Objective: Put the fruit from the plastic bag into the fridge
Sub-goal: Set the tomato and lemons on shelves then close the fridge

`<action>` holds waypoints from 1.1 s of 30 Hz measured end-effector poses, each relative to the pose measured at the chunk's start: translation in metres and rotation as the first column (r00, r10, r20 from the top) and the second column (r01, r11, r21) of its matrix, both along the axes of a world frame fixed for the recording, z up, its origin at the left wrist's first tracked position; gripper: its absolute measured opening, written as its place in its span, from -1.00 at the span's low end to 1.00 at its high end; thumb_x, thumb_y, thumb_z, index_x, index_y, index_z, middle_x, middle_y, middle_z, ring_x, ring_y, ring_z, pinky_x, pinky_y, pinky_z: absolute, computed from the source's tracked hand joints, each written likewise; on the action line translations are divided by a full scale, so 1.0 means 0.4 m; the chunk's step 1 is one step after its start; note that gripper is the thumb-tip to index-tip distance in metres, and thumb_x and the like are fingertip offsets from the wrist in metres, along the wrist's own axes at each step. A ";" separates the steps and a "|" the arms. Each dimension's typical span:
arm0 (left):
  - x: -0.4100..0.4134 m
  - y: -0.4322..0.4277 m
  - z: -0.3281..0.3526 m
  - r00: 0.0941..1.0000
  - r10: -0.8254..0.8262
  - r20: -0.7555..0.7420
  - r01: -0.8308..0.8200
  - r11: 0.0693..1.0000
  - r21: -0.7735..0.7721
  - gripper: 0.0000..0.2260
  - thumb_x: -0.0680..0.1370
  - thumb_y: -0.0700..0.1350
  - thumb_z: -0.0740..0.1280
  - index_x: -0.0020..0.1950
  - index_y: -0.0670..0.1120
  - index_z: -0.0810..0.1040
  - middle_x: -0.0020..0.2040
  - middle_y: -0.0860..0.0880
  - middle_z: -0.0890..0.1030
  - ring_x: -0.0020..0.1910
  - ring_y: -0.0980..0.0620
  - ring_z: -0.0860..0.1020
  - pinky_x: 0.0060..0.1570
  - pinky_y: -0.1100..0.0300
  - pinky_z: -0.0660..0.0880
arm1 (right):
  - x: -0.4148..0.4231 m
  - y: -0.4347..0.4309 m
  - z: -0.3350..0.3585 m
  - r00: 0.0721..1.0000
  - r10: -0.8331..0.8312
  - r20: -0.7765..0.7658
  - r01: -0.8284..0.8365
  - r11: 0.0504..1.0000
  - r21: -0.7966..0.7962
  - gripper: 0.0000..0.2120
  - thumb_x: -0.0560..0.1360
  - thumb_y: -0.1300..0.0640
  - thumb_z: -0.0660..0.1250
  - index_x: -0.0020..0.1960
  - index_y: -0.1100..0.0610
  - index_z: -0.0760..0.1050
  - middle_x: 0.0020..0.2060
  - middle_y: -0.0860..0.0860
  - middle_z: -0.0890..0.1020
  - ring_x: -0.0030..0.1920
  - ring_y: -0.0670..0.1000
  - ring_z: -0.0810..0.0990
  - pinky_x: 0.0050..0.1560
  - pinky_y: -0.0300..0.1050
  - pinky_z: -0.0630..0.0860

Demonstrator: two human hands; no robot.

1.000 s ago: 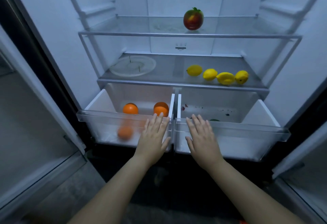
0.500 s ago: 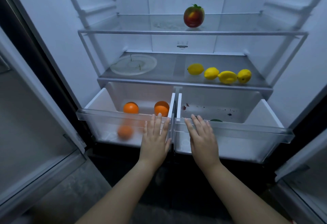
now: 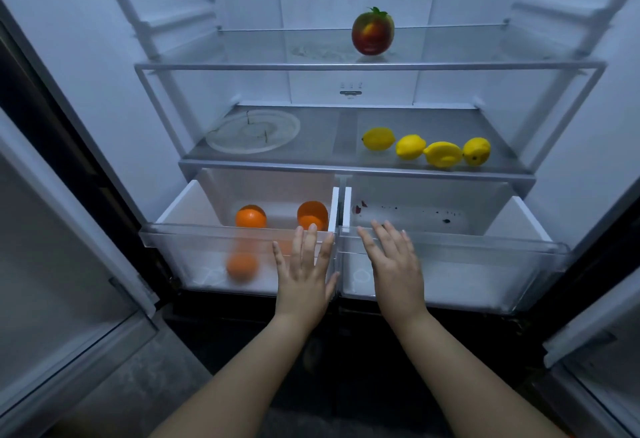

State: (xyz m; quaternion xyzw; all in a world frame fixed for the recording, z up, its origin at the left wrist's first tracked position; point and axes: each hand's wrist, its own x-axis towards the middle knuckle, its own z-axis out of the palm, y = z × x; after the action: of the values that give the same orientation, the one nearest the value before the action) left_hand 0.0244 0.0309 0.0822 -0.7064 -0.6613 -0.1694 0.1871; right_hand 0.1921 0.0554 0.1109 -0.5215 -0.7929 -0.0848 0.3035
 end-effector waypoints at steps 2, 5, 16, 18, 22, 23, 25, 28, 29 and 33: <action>0.005 0.013 -0.001 1.000 -0.003 0.007 0.003 1.000 -0.009 -0.20 0.50 0.21 0.21 0.55 -0.05 -0.15 0.52 -0.21 0.07 0.49 -0.24 0.06 0.32 -0.40 0.06 | 0.006 0.023 0.009 1.000 0.005 -0.007 -0.005 1.000 -0.006 -0.24 0.27 0.51 0.42 0.39 0.09 0.37 0.33 0.13 0.46 0.37 0.13 0.36 0.44 -0.02 0.06; 0.005 0.037 0.005 1.000 -0.004 0.014 0.004 1.000 -0.015 -0.19 0.49 0.21 0.22 0.55 -0.05 -0.15 0.52 -0.21 0.06 0.50 -0.24 0.06 0.33 -0.40 0.05 | 0.013 0.038 0.009 1.000 0.029 0.007 -0.029 1.000 0.005 -0.25 0.28 0.50 0.41 0.39 0.10 0.37 0.32 0.12 0.46 0.37 0.13 0.35 0.43 -0.02 0.07; -0.031 0.162 0.031 0.999 -0.031 -0.014 0.030 0.997 -0.077 -0.19 0.47 0.22 0.25 0.55 -0.05 -0.09 0.53 -0.19 0.08 0.50 -0.21 0.05 0.34 -0.38 0.08 | -0.014 0.113 0.014 1.000 0.026 -0.004 -0.026 0.999 -0.023 -0.25 0.28 0.51 0.39 0.40 0.09 0.36 0.36 0.11 0.43 0.41 0.10 0.27 0.48 -0.07 -0.03; -0.031 0.186 0.033 0.999 -0.044 -0.013 0.043 0.996 -0.073 -0.17 0.46 0.21 0.29 0.55 -0.06 -0.08 0.53 -0.20 0.08 0.50 -0.22 0.05 0.34 -0.38 0.07 | -0.011 0.129 0.012 0.999 0.034 0.003 -0.034 0.999 -0.022 -0.25 0.29 0.50 0.40 0.40 0.08 0.36 0.37 0.09 0.42 0.42 0.09 0.26 0.48 -0.08 -0.05; -0.034 0.234 0.031 0.997 -0.073 0.025 0.074 0.996 -0.054 -0.22 0.47 0.20 0.27 0.55 -0.07 0.00 0.54 -0.19 0.08 0.51 -0.22 0.04 0.34 -0.37 0.06 | -0.014 0.176 0.016 1.000 0.021 -0.002 -0.021 1.000 -0.019 -0.31 0.34 0.47 0.36 0.40 0.07 0.36 0.39 0.08 0.40 0.43 0.07 0.23 0.49 -0.07 -0.04; -0.036 0.245 0.031 0.996 -0.082 0.023 0.083 0.996 -0.045 -0.27 0.50 0.20 0.22 0.55 -0.07 0.01 0.54 -0.19 0.07 0.51 -0.21 0.04 0.34 -0.37 0.06 | -0.015 0.190 0.016 1.000 0.018 -0.003 -0.018 1.000 -0.010 -0.34 0.35 0.45 0.32 0.40 0.07 0.36 0.39 0.08 0.40 0.44 0.06 0.22 0.49 -0.07 -0.04; -0.041 0.264 0.033 0.995 -0.095 0.023 0.096 0.995 -0.036 -0.31 0.51 0.20 0.10 0.55 -0.07 0.01 0.54 -0.18 0.05 0.51 -0.21 0.03 0.35 -0.36 0.05 | -0.016 0.212 0.012 1.000 0.013 -0.003 -0.013 1.000 0.014 -0.35 0.35 0.43 0.30 0.40 0.07 0.36 0.40 0.08 0.38 0.45 0.06 0.20 0.49 -0.06 -0.03; -0.052 0.289 0.038 0.993 -0.117 0.027 0.118 0.992 -0.048 -0.33 0.51 0.19 0.03 0.55 -0.06 0.01 0.55 -0.17 0.04 0.52 -0.20 0.03 0.37 -0.33 0.02 | -0.019 0.230 0.006 1.000 0.005 0.012 -0.006 1.000 0.025 -0.22 0.29 0.51 0.38 0.43 0.07 0.30 0.45 0.08 0.30 0.48 0.09 0.14 0.48 -0.01 0.01; -0.053 0.299 0.040 0.992 -0.123 0.027 0.125 0.991 -0.051 -0.34 0.51 0.19 0.03 0.55 -0.06 0.01 0.55 -0.17 0.03 0.52 -0.19 0.03 0.37 -0.32 0.03 | -0.019 0.236 0.002 1.000 -0.005 0.026 0.004 1.000 0.024 -0.17 0.27 0.52 0.39 0.45 0.07 0.27 0.46 0.08 0.27 0.49 0.09 0.12 0.48 0.01 0.03; -0.061 0.331 0.040 0.986 -0.149 0.068 0.154 0.986 -0.069 -0.35 0.51 0.17 0.03 0.55 -0.06 0.04 0.55 -0.15 0.04 0.52 -0.16 0.03 0.33 -0.33 0.11 | -0.015 0.251 0.000 0.996 -0.017 0.092 0.014 0.999 0.033 -0.19 0.33 0.45 0.36 0.49 0.09 0.18 0.50 0.12 0.16 0.51 0.12 0.06 0.45 0.07 0.07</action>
State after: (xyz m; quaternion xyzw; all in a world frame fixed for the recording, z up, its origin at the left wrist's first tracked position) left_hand -0.0001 0.1632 0.0983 -0.7556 -0.6169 -0.1804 0.1264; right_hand 0.1862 0.1558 0.1110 -0.5182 -0.8007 -0.1238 0.2740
